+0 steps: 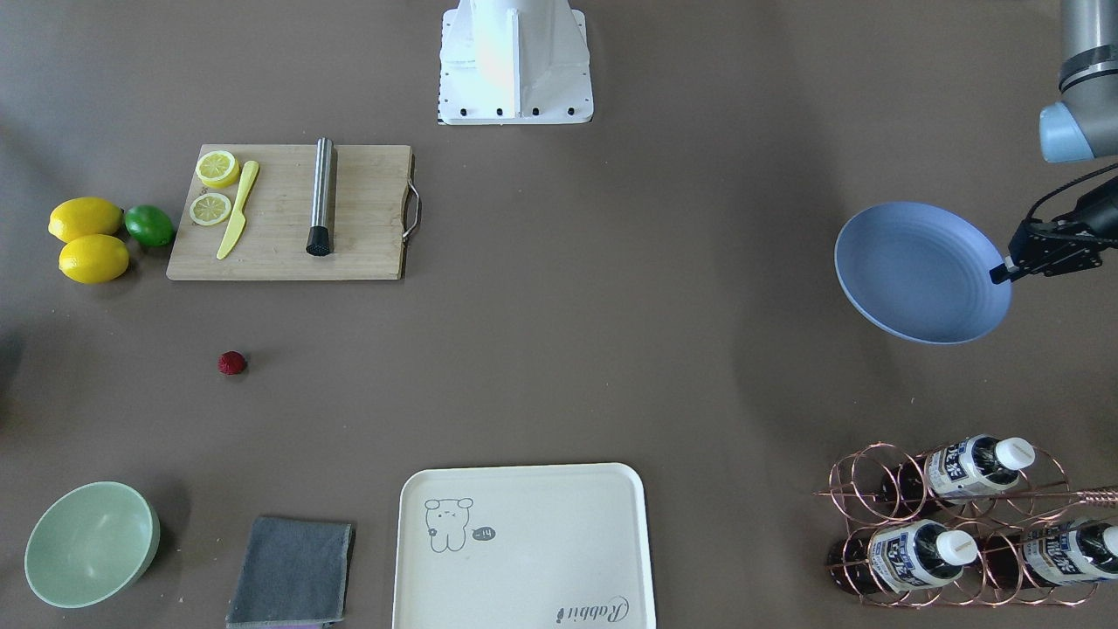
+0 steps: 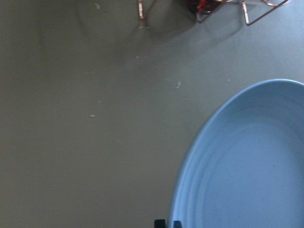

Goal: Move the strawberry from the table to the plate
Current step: 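Push the blue plate with the left gripper toward the table centre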

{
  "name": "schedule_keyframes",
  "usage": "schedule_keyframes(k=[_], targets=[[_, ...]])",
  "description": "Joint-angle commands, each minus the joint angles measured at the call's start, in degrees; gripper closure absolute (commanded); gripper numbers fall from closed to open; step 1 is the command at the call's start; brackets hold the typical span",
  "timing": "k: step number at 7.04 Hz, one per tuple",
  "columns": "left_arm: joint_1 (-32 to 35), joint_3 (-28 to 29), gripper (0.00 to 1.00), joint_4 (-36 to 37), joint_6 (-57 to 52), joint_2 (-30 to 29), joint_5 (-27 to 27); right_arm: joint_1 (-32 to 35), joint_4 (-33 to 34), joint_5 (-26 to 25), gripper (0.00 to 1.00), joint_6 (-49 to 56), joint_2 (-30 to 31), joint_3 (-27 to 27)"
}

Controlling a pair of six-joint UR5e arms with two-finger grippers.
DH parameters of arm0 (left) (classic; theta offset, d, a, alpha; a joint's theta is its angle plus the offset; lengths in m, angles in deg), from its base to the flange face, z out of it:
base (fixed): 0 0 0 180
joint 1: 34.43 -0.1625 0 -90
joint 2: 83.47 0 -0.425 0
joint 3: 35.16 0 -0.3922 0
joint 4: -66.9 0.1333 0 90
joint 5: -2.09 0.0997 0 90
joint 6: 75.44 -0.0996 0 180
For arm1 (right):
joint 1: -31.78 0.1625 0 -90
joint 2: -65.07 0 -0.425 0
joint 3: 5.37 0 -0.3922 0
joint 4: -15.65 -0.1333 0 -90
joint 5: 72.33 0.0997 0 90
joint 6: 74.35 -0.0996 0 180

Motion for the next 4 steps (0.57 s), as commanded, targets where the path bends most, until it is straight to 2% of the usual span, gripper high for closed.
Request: schedule_keyframes(k=[1,2,4], targets=[[-14.0,-4.6,1.0,-3.3,20.0,-5.9,12.5,0.0,0.0,0.0,0.0,0.1,-0.1,-0.1],[-20.9,-3.9,1.0,-3.1,23.9,-10.0,18.7,0.0,0.1,0.0,0.0,0.0,-0.1,-0.1],[-28.8,-0.6,1.0,-2.5,30.6,-17.7,26.7,0.0,0.1,0.0,0.0,0.0,-0.3,0.0]])
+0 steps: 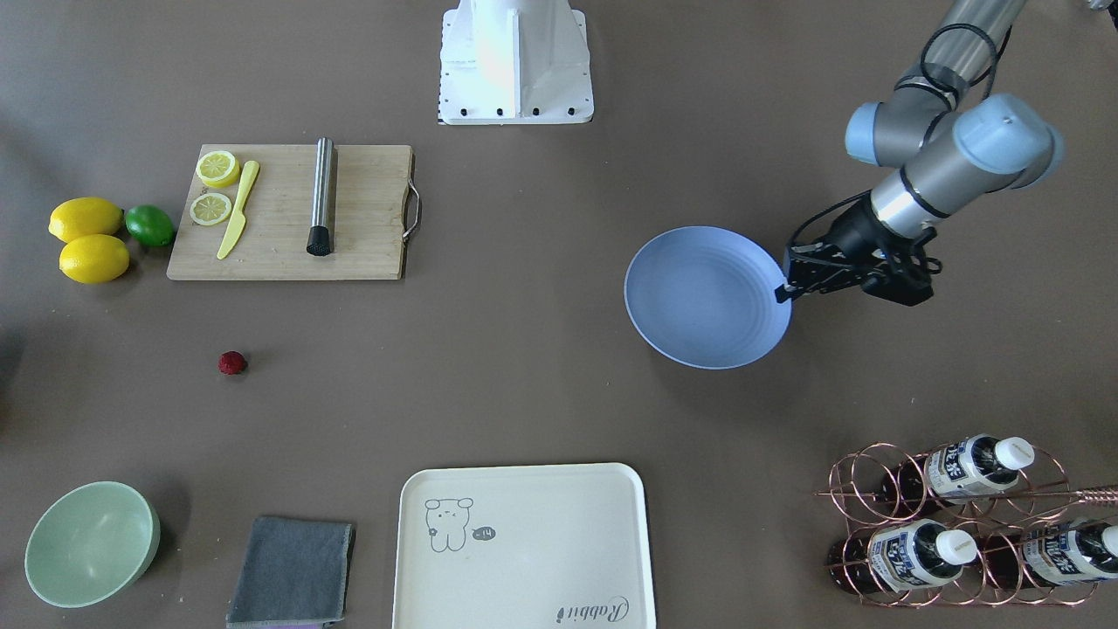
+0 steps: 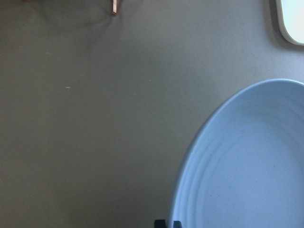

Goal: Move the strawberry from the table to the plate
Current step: 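Push the blue plate with the left gripper toward the table centre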

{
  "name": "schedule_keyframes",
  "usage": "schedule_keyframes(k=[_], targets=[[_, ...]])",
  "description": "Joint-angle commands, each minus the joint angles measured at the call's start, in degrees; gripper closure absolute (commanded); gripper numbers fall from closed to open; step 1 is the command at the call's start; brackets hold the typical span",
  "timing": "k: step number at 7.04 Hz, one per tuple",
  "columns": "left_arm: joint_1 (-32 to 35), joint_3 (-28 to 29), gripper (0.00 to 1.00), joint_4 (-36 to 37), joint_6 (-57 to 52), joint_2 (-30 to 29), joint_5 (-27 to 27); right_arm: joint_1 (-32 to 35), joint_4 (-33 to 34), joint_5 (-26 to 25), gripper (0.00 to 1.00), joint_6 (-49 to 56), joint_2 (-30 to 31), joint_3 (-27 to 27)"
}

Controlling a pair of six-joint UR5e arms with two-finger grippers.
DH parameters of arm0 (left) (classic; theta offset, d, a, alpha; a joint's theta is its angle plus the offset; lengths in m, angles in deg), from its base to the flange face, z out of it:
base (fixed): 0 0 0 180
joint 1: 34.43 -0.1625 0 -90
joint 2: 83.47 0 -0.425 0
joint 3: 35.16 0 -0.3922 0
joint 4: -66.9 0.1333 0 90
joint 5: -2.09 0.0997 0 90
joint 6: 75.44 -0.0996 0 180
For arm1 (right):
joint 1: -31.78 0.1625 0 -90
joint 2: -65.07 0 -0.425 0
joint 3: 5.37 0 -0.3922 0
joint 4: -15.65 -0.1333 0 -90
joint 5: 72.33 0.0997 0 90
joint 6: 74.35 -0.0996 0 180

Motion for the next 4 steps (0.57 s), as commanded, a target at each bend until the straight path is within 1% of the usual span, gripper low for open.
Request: schedule_keyframes(k=[1,2,3,4], targets=[[-6.9,6.7,1.0,0.3,5.4,-10.6,6.5,0.0,0.0,0.0,0.0,0.0,-0.2,0.0],[-7.3,10.1,1.0,0.8,5.5,-14.6,7.0,0.0,0.0,0.1,0.0,-0.1,-0.3,0.0],[-7.8,9.9,1.0,4.9,5.5,-17.0,7.7,0.0,0.0,0.2,0.0,-0.1,-0.4,0.0],[-9.3,9.9,1.0,5.9,5.9,-18.4,9.0,0.0,0.0,0.2,0.0,-0.1,-0.4,0.0]])
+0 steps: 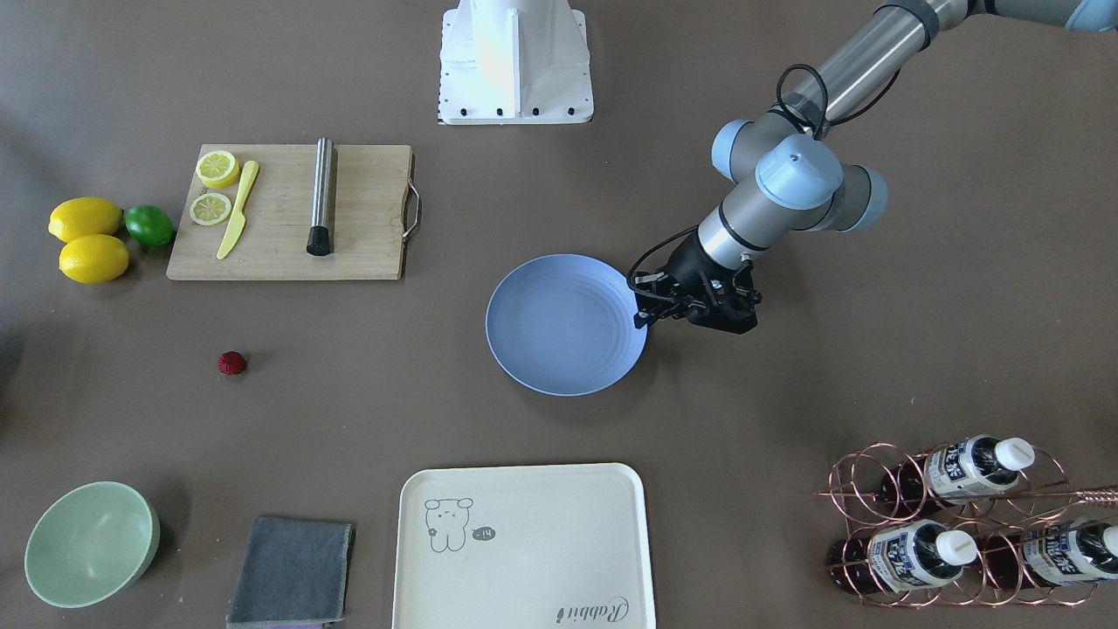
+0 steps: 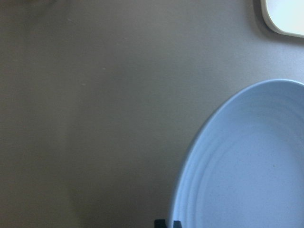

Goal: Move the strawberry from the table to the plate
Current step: 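Push the blue plate with the left gripper toward the table centre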

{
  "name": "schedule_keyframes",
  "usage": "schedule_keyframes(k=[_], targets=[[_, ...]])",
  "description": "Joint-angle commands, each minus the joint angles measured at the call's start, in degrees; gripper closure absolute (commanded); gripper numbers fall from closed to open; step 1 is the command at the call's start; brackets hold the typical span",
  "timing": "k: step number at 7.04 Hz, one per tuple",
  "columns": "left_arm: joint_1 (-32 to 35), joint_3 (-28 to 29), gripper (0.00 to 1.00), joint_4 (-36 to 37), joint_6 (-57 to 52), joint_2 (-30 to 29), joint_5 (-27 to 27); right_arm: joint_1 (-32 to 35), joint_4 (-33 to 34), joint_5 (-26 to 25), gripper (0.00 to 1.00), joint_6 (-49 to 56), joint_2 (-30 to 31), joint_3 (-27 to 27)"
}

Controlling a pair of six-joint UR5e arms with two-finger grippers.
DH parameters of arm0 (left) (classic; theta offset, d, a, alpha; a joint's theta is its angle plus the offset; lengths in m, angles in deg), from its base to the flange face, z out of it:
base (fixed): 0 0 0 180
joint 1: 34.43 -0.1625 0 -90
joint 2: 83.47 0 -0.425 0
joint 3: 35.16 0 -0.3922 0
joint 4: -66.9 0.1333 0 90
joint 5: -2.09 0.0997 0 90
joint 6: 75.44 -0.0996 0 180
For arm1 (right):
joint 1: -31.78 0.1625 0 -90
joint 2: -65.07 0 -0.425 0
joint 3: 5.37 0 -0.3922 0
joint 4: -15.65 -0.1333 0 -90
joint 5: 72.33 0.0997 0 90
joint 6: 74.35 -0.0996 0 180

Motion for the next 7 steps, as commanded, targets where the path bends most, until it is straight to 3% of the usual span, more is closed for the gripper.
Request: schedule_keyframes(k=[1,2,3,4,6,7], targets=[[-2.2,0.3,1.0,2.0,1.1,-2.8,1.8,0.0,0.0,0.0,0.0,0.0,0.0,0.1],[-2.6,0.3,1.0,1.9,1.2,-2.8,2.2,0.0,0.0,0.0,0.0,0.1,-0.1,0.1],[-3.4,0.3,0.27,1.8,1.1,-2.8,3.5,-0.2,-0.1,0.0,0.0,0.3,-0.4,-0.2],[-3.4,-0.9,0.02,1.8,0.8,-2.2,4.3,-0.5,-0.1,0.0,0.0,0.4,-0.9,-0.6],[-0.8,-5.4,0.02,2.8,0.4,2.0,3.6,-3.8,0.1,-2.3,0.0,-1.4,-3.6,-1.3],[1.6,-9.5,0.02,6.0,-1.9,4.5,1.1,-6.7,0.1,-3.2,0.0,-9.5,-5.4,-2.0]])
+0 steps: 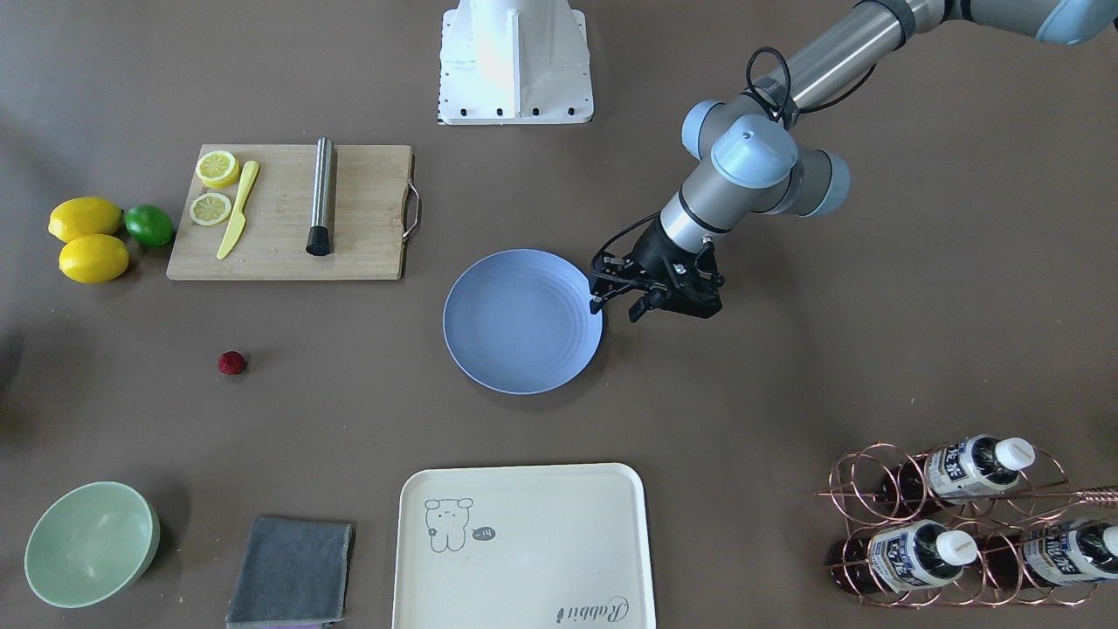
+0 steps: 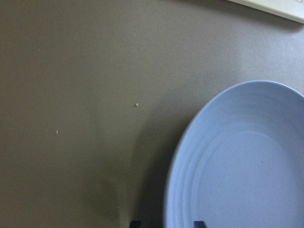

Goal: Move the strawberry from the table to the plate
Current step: 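Push the blue plate with the left gripper toward the table centre, then withdraw the left arm while the right gripper moves toward the strawberry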

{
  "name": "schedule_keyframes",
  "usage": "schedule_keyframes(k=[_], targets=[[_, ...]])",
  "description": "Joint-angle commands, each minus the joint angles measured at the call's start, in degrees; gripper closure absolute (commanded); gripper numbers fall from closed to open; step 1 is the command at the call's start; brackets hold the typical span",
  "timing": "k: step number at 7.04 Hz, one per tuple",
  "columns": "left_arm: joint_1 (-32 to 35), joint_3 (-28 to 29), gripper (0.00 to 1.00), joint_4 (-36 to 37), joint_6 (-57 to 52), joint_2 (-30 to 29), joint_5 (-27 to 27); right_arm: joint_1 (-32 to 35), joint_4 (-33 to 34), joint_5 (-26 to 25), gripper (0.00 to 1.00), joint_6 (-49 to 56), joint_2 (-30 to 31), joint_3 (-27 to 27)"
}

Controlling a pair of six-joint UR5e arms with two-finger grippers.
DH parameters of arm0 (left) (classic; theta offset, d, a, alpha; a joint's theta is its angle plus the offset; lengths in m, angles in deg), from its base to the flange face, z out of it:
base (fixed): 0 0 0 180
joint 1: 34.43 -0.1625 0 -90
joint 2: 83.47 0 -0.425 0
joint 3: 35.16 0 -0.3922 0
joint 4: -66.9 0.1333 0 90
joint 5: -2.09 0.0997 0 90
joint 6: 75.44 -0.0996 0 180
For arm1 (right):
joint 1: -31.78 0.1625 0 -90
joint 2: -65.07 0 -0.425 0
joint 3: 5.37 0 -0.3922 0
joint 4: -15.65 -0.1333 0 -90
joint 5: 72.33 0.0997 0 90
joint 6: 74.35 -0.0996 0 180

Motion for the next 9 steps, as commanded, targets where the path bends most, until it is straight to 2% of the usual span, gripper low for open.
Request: schedule_keyframes(k=[1,2,4,5,7,9], targets=[[4.8,-8.8,0.02,7.2,-6.6,5.8,-4.2,-7.0,0.0,-3.7,0.0,-12.9,-3.3,-1.5],[7.4,-11.6,0.02,10.0,-10.3,8.2,-5.8,-10.6,-0.1,-5.0,0.0,-18.8,-5.8,-1.6],[15.3,-12.8,0.02,10.3,-19.3,13.2,-12.5,-17.9,0.1,-8.7,0.0,-21.8,-10.7,-1.6],[19.9,-13.1,0.02,10.3,-25.6,16.9,-15.6,-20.4,-0.1,-9.6,0.0,-29.5,-12.0,-1.7],[28.9,-12.7,0.02,10.4,-39.2,23.7,-20.5,-25.9,-0.1,-13.6,0.01,-36.1,-13.3,-1.6],[31.2,-13.0,0.02,10.1,-42.3,26.5,-21.7,-29.3,-0.1,-15.8,0.08,-37.9,-13.7,-1.1]])
